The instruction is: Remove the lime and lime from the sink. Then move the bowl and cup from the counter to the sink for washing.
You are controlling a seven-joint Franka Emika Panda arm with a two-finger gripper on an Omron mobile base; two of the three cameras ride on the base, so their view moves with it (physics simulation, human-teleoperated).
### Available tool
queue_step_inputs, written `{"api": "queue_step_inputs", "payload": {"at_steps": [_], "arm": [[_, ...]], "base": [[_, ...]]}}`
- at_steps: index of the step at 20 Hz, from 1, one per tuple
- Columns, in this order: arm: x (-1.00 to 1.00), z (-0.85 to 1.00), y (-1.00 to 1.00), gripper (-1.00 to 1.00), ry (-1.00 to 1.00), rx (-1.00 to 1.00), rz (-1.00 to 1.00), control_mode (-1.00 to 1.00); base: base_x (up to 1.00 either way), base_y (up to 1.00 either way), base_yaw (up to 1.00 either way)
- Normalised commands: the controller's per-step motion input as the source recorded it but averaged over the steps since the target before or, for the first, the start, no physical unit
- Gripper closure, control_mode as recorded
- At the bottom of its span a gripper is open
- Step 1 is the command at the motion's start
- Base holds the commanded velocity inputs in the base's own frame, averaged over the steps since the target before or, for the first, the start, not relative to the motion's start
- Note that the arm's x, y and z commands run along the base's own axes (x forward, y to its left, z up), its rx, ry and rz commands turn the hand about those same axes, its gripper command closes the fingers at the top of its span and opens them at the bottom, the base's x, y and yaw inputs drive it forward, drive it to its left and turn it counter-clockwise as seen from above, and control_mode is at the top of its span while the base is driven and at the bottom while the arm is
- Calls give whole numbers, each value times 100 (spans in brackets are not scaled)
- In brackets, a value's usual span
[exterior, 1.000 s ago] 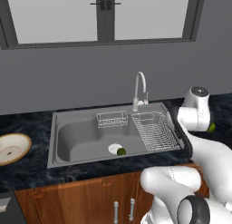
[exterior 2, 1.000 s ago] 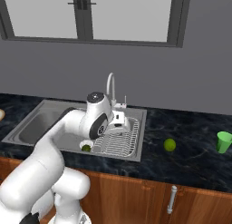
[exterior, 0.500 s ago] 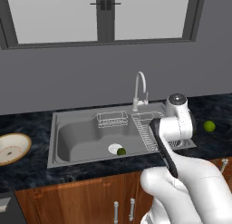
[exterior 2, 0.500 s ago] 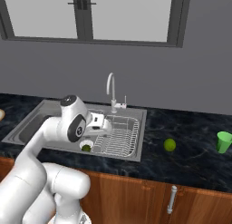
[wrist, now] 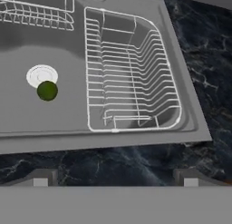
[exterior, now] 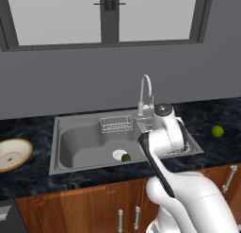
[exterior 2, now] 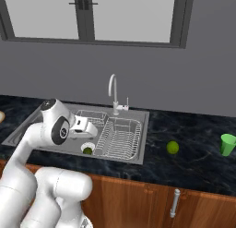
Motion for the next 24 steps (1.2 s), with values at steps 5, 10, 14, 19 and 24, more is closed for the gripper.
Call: {"api": "queue_step_inputs", "payload": {"at_steps": [5, 10, 14, 19, 24], "arm": [[16, 4, 48, -100, 0, 0, -1, -100], [24, 0, 36, -100, 5, 0, 0, -100], [30, 0, 21, -100, 20, 0, 0, -100], [32, 0, 11, -100, 21, 0, 0, -100], [26, 0, 5, -100, 13, 0, 0, -100]], "base": [[0, 0, 0], [0, 0, 0], [0, 0, 0], [0, 0, 0], [0, 0, 0]]}}
